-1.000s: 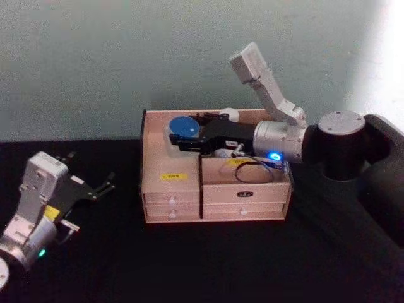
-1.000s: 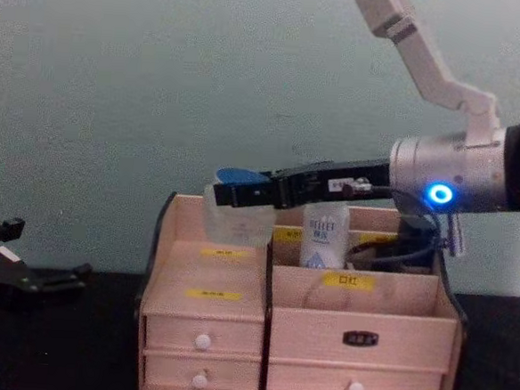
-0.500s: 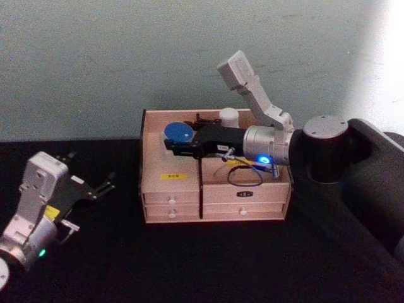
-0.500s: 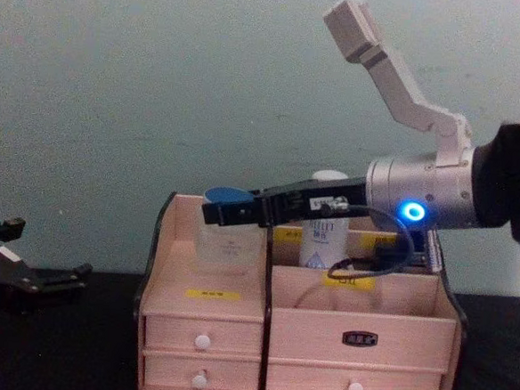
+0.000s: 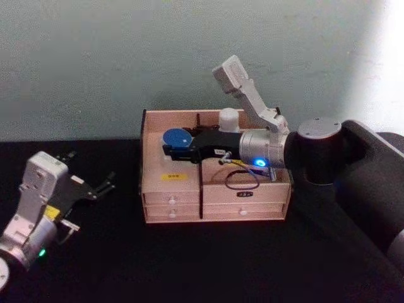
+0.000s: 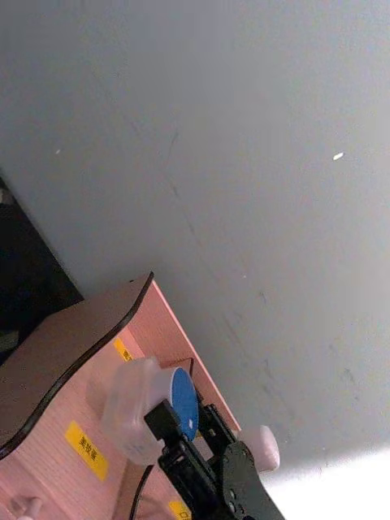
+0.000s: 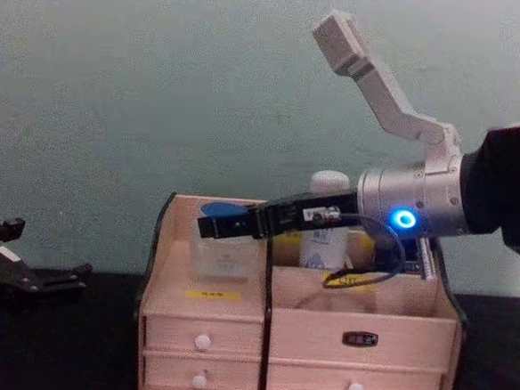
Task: Pick up the facial cleanser and watermelon frost from the table and place them into the tiered storage box.
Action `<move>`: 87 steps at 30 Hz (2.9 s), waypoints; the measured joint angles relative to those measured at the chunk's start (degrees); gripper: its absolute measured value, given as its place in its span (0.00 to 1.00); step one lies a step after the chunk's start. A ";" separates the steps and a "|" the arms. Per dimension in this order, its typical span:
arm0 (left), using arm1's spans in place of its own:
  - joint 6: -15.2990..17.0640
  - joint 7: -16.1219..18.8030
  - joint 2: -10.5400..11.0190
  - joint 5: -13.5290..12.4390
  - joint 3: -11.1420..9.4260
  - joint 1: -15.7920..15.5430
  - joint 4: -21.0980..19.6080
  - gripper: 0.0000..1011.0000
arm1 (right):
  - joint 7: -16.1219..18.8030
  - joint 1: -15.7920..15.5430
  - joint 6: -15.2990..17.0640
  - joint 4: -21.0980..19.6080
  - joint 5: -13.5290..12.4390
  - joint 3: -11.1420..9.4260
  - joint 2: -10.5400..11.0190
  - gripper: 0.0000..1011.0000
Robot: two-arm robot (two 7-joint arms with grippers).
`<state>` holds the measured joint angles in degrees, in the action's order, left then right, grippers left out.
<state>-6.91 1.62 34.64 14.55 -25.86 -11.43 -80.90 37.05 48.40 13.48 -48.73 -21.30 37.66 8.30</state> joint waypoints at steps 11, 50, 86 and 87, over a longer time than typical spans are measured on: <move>0.00 0.00 0.00 0.00 0.00 0.00 0.00 0.99 | 0.00 0.22 2.00 0.91 0.31 -0.44 -0.49 0.71; 0.00 0.00 0.00 0.00 0.00 0.00 0.00 0.99 | 0.15 0.32 2.15 1.49 0.85 -0.51 -0.80 0.99; 0.00 0.00 0.00 0.00 0.00 0.00 0.00 0.99 | -5.41 -7.77 1.87 -18.89 -4.30 -6.11 6.56 0.99; 0.00 0.00 0.00 0.00 0.00 0.00 0.00 0.99 | -5.67 -8.09 1.72 -19.53 -4.47 -6.39 6.91 0.99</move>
<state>-6.91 1.62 34.65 14.55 -25.86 -11.43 -80.90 31.37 40.31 15.21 -68.26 -25.77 31.27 15.21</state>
